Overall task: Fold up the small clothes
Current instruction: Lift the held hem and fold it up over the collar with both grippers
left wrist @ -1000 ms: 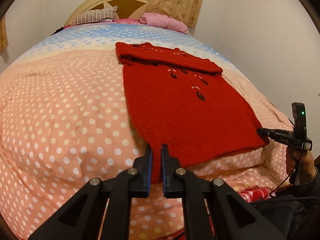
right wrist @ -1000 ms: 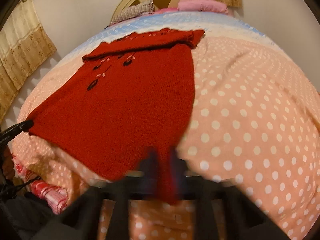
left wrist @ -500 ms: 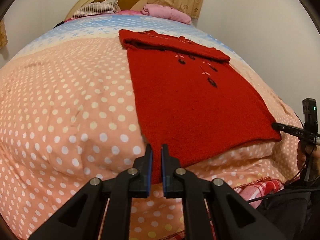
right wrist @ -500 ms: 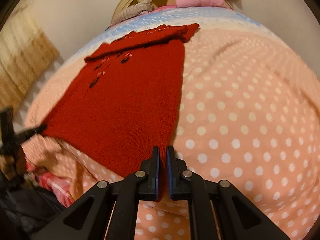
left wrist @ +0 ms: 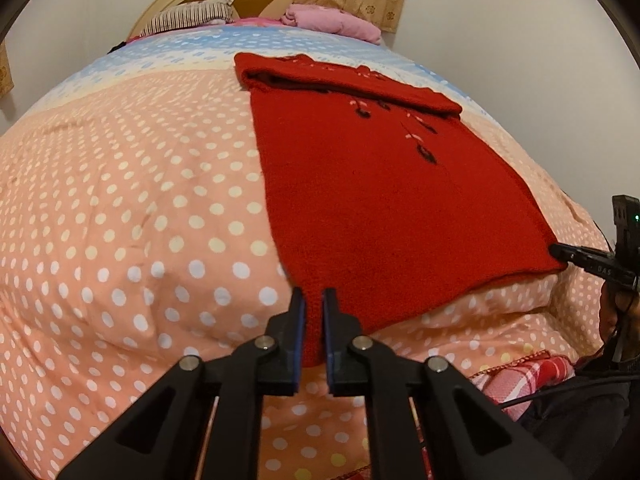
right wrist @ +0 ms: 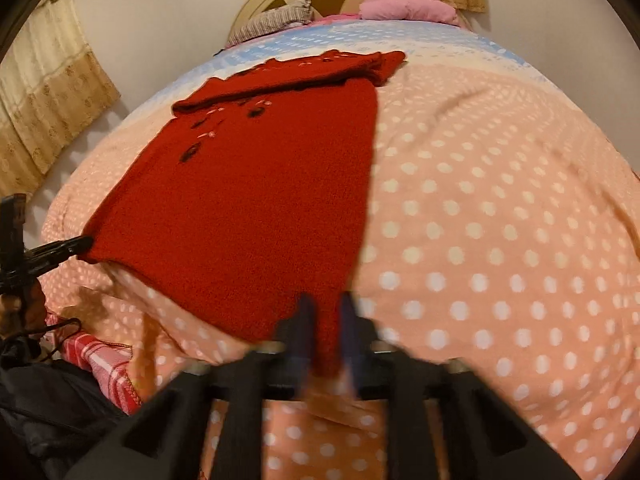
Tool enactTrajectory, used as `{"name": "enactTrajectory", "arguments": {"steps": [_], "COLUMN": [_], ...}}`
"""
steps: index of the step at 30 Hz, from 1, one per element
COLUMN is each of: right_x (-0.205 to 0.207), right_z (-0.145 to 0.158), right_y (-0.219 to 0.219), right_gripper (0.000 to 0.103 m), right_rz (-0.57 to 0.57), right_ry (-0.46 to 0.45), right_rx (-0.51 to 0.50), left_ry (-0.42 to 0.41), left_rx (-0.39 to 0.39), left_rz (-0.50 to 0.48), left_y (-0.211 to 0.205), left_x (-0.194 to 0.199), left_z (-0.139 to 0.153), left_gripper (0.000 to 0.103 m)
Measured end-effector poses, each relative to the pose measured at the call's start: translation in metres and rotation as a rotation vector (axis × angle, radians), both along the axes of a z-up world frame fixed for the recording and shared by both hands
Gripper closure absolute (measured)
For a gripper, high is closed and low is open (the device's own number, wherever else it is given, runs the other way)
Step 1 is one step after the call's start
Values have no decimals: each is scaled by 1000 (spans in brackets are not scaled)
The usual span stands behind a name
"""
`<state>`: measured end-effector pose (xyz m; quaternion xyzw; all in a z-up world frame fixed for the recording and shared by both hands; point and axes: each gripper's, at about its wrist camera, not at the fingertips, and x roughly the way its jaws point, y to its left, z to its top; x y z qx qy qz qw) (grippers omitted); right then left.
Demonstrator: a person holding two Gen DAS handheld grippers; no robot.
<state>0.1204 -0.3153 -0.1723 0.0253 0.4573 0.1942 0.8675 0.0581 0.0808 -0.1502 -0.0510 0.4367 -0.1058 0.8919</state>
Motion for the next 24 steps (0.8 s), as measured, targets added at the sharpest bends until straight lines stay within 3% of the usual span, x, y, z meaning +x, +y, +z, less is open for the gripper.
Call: {"name": "enactTrajectory", "arguments": {"steps": [12, 24], "right_x": [1, 31], "right_z": [38, 108], "right_y": [-31, -26], "right_gripper": [97, 98], "right_rz": [-8, -57], "right_ry": [-26, -221], "right_rx": [311, 342], "left_ry": [-79, -192], "left_rx": [-100, -77], "left_rz": [-4, 26], "left_y": [15, 22], "left_x": [4, 47], "left_z": [36, 81], "left_gripper": [95, 95]}}
